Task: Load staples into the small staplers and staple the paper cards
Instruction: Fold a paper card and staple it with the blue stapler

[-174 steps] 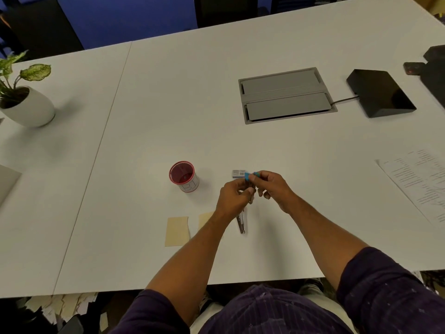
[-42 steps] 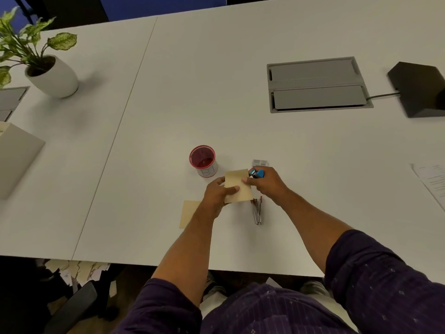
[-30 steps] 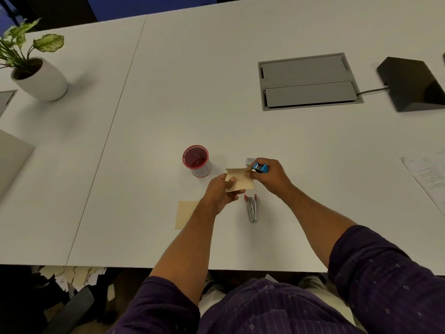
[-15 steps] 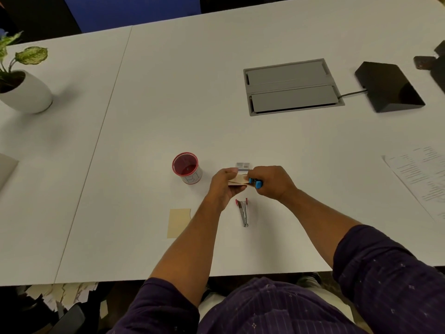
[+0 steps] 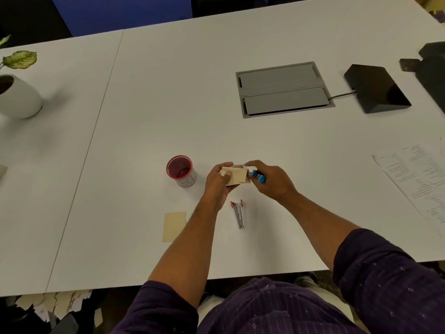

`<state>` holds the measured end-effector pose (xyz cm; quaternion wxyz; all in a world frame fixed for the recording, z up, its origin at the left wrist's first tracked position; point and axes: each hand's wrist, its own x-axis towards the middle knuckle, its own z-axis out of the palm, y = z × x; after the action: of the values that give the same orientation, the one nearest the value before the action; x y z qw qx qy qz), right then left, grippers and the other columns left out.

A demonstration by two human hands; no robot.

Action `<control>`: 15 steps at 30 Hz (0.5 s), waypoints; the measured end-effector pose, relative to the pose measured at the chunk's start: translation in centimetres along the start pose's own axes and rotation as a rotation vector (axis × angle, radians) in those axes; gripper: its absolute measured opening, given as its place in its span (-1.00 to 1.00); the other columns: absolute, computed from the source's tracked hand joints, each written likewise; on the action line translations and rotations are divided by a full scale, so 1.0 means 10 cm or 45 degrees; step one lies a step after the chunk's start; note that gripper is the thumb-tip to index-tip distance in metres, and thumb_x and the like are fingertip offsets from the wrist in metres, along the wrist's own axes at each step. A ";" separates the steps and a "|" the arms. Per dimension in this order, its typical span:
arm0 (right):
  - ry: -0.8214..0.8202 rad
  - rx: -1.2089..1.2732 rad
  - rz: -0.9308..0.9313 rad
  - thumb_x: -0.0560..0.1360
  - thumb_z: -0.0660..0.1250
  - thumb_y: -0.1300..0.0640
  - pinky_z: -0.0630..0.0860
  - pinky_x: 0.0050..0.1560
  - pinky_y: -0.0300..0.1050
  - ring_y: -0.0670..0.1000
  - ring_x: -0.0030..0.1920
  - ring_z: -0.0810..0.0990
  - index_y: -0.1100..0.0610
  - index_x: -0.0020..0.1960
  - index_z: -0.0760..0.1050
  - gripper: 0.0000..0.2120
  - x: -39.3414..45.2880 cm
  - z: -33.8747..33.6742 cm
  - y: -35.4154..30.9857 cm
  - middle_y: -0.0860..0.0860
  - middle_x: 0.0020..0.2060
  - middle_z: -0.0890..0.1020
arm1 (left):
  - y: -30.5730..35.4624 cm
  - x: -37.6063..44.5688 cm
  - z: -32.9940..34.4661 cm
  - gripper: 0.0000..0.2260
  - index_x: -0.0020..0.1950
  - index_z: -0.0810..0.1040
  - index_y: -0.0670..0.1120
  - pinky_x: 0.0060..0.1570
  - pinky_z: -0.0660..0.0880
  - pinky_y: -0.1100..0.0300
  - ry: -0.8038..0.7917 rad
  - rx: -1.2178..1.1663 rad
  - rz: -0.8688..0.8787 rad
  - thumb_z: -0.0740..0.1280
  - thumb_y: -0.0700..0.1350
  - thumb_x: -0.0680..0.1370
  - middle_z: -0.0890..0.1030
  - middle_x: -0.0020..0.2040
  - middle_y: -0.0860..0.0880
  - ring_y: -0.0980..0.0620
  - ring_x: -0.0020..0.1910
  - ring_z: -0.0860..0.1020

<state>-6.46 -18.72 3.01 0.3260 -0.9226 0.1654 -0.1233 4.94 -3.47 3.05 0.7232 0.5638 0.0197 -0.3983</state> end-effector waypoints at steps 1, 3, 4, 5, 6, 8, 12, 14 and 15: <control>0.043 0.088 0.101 0.56 0.45 0.10 0.67 -0.14 -0.05 0.07 -0.21 0.68 0.04 0.26 0.55 -0.72 -0.01 -0.01 0.00 0.05 -0.17 0.69 | 0.02 0.01 -0.01 -0.80 0.17 0.54 -0.11 -0.08 0.64 0.08 -0.011 -0.018 0.006 0.25 -0.34 0.62 0.71 0.02 -0.07 -0.14 0.12 0.62; 0.118 0.318 0.244 0.56 0.46 0.01 0.57 -0.21 -0.32 -0.08 -0.25 0.64 0.03 0.10 0.58 -0.83 -0.02 -0.02 0.00 -0.03 -0.21 0.65 | 0.05 0.02 -0.03 -0.83 0.17 0.53 -0.11 -0.08 0.64 0.12 -0.016 -0.041 0.005 0.25 -0.30 0.64 0.70 0.04 -0.09 -0.13 0.13 0.61; 0.144 0.409 0.276 0.54 0.47 -0.01 0.51 -0.24 -0.40 -0.12 -0.25 0.63 0.02 0.03 0.58 -0.85 -0.02 -0.02 -0.02 -0.06 -0.23 0.64 | 0.06 0.02 -0.04 -0.84 0.16 0.53 -0.11 -0.09 0.64 0.13 -0.010 -0.037 0.002 0.26 -0.29 0.64 0.68 0.07 -0.10 -0.12 0.12 0.60; 0.154 0.475 0.301 0.53 0.48 -0.03 0.49 -0.26 -0.42 -0.13 -0.26 0.61 0.01 -0.02 0.59 -0.86 -0.01 -0.02 -0.04 -0.08 -0.25 0.64 | 0.07 0.02 -0.04 -0.85 0.16 0.54 -0.10 -0.09 0.64 0.14 -0.005 -0.030 0.000 0.26 -0.28 0.65 0.66 0.09 -0.11 -0.11 0.12 0.59; 0.153 0.531 0.327 0.52 0.49 -0.04 0.48 -0.28 -0.41 -0.12 -0.27 0.59 0.00 -0.07 0.60 -0.87 0.01 -0.02 -0.07 -0.09 -0.27 0.64 | 0.07 0.01 -0.05 -0.86 0.15 0.54 -0.10 -0.09 0.64 0.14 0.000 -0.023 -0.002 0.26 -0.26 0.65 0.63 0.11 -0.12 -0.11 0.12 0.59; 0.111 0.609 0.364 0.51 0.50 -0.06 0.48 -0.28 -0.34 -0.13 -0.31 0.54 0.01 -0.12 0.61 -0.84 0.07 0.00 -0.11 -0.05 -0.30 0.62 | 0.07 0.01 -0.05 -0.86 0.15 0.55 -0.10 -0.08 0.64 0.13 0.005 -0.019 -0.013 0.24 -0.25 0.66 0.62 0.12 -0.13 -0.12 0.11 0.60; 0.075 0.581 0.429 0.47 0.53 -0.05 0.47 -0.21 -0.25 -0.09 -0.28 0.51 0.09 -0.12 0.56 -0.75 0.15 0.09 -0.14 -0.03 -0.29 0.56 | 0.06 -0.03 0.00 -0.85 0.12 0.57 -0.09 -0.08 0.64 0.12 0.026 0.006 -0.019 0.22 -0.23 0.67 0.64 0.09 -0.10 -0.13 0.08 0.64; 0.138 0.621 0.498 0.47 0.54 -0.04 0.46 -0.20 -0.31 -0.11 -0.25 0.53 0.09 -0.07 0.55 -0.75 0.16 0.12 -0.15 -0.06 -0.24 0.56 | 0.07 -0.04 0.04 -0.87 0.13 0.56 -0.08 -0.07 0.64 0.12 0.025 0.011 -0.006 0.24 -0.20 0.67 0.63 0.09 -0.10 -0.11 0.08 0.63; 0.163 0.649 0.517 0.47 0.54 -0.03 0.47 -0.19 -0.31 -0.11 -0.23 0.54 0.10 -0.04 0.55 -0.74 0.17 0.12 -0.15 -0.05 -0.20 0.57 | 0.07 -0.04 0.06 -0.88 0.14 0.55 -0.08 -0.08 0.64 0.12 0.019 0.010 -0.003 0.24 -0.19 0.67 0.63 0.10 -0.11 -0.11 0.08 0.63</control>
<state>-4.22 -17.61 3.29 0.5532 -0.7500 0.3298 -0.1509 4.84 -3.67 4.00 0.7205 0.5696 0.0243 -0.3948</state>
